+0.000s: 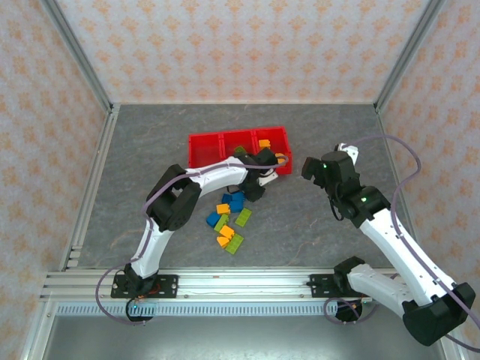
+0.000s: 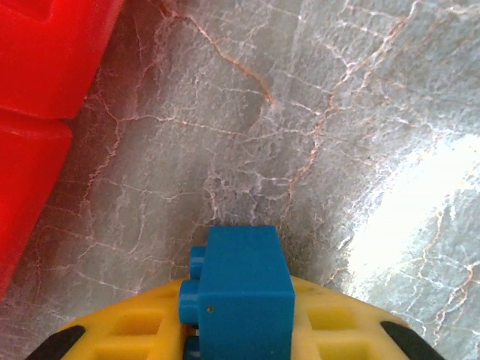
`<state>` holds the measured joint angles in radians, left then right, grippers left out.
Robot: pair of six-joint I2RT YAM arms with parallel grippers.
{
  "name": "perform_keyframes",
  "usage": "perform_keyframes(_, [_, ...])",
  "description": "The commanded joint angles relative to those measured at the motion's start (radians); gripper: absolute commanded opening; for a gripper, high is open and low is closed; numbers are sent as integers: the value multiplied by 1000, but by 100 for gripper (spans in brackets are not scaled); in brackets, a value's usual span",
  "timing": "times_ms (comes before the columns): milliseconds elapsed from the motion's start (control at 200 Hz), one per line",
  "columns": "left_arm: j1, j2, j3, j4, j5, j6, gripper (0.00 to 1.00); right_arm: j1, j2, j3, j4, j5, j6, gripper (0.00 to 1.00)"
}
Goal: Sort the legos into containers by color
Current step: Pick up the lego from the center of the table, then place the lego in the container.
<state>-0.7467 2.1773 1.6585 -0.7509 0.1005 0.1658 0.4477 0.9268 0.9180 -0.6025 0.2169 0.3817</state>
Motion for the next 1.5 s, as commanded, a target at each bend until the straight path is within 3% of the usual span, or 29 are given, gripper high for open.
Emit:
perform_keyframes(0, [7, 33, -27, 68, -29, -49, 21, -7, -6, 10, -6, 5, 11, 100])
perform_keyframes(140, [8, -3, -33, 92, -51, -84, 14, -7, -9, -2, 0, -1, 21, 100])
perform_keyframes(395, [7, -140, -38, 147, -67, -226, 14, -8, -43, -45, 11, 87, 42, 100])
perform_keyframes(571, [27, -250, -75, 183, -114, -301, 14, -9, -28, -65, 38, 83, 30, 100])
perform_keyframes(711, [102, -349, -90, 182, -153, -391, 12, -9, 1, -59, 39, 84, 23, 100])
perform_keyframes(896, [274, -438, -125, 188, -167, -524, 11, -9, 12, -69, 66, 76, 23, 100])
perform_keyframes(1061, [370, -407, -146, 180, -151, -558, 11, -8, 28, -80, 74, 55, 31, 100])
perform_keyframes(1256, [397, -319, -140, 191, -90, -565, 13, -9, 38, -85, 63, 47, 52, 100])
perform_keyframes(1497, [413, -276, -175, 236, -102, -571, 19, -9, -2, -95, 5, 54, 70, 100])
